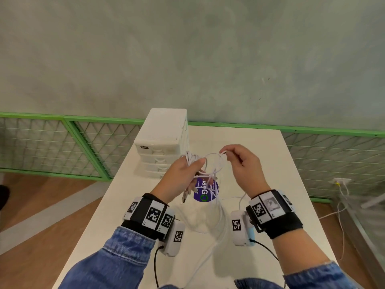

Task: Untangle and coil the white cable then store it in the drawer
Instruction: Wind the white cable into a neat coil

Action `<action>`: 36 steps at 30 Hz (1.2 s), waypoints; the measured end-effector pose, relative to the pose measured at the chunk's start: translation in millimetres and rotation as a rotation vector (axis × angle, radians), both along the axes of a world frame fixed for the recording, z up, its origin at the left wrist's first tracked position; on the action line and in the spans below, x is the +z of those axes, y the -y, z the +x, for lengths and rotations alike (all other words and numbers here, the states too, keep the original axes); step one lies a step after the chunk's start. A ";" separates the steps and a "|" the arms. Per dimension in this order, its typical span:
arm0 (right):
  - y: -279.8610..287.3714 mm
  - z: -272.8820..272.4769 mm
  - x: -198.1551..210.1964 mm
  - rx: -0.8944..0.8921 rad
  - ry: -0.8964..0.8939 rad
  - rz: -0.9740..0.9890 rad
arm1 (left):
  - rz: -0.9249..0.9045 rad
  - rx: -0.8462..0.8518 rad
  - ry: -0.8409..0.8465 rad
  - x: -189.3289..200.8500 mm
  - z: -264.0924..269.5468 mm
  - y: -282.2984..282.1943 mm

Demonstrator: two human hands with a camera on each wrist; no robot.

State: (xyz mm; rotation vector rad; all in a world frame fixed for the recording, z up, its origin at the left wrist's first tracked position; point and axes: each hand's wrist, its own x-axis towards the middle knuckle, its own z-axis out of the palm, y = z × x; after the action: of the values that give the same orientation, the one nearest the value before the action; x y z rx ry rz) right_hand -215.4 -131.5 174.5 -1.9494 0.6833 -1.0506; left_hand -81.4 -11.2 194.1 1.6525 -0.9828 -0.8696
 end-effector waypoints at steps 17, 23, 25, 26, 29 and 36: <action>39.4 -50.3 -32.5 -0.300 -0.379 -0.007 | 0.117 -0.059 0.086 -15.9 11.6 -11.2; -3.4 -13.9 -6.4 0.210 -0.359 -0.070 | 0.093 0.032 0.020 -3.2 2.4 -8.5; -9.1 -6.8 -5.6 0.176 -0.317 -0.035 | 0.084 0.031 0.015 -2.9 5.7 -10.7; -9.7 -4.7 -5.7 0.139 -0.293 -0.057 | 0.090 0.018 0.027 -3.3 7.9 -12.2; -1.5 -3.7 -8.1 -0.023 -0.221 -0.134 | 0.116 -0.046 0.035 -5.8 11.8 -17.8; 37.1 -39.4 -22.4 -0.557 -0.068 0.269 | 0.176 -0.087 0.019 -1.8 26.9 -30.4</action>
State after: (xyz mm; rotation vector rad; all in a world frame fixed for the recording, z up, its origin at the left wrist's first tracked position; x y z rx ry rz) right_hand -254.8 -168.6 152.2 -1.6003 1.3835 -1.1433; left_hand -54.5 19.2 192.4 1.7792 -1.0217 -1.0257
